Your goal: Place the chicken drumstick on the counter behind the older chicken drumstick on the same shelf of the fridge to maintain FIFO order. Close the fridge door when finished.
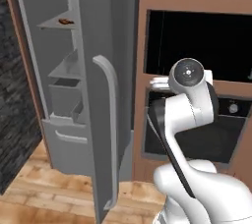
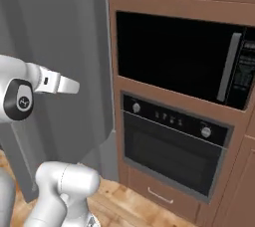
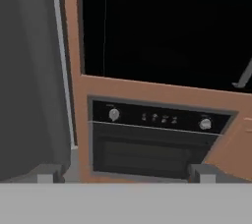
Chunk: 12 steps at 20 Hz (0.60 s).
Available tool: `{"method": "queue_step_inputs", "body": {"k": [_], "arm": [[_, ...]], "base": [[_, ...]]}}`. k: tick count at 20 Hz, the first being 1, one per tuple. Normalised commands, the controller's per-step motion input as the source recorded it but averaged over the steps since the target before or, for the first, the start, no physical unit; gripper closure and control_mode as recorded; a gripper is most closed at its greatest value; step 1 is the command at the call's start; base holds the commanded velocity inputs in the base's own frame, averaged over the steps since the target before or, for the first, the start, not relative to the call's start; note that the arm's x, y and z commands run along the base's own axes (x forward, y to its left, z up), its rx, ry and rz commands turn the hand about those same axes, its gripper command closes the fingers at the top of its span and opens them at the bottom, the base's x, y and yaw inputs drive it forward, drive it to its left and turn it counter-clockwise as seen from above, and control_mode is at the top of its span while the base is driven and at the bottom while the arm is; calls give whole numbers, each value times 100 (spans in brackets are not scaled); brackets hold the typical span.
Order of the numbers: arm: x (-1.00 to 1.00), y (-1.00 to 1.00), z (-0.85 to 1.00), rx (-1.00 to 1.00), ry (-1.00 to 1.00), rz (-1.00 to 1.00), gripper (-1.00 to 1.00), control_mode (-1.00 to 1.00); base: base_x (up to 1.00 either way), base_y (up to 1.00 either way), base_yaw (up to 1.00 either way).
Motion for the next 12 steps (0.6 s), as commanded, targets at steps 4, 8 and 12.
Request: {"method": "queue_step_inputs", "body": {"k": [4, 8, 12], "arm": [[0, 0, 0, 0, 0, 0, -100, 100], [0, 0, 0, 0, 0, 0, -100, 100], [0, 0, 0, 0, 0, 0, -100, 100]], "base": [[52, -66, 60], [40, -51, 56], [9, -48, 56]]}}
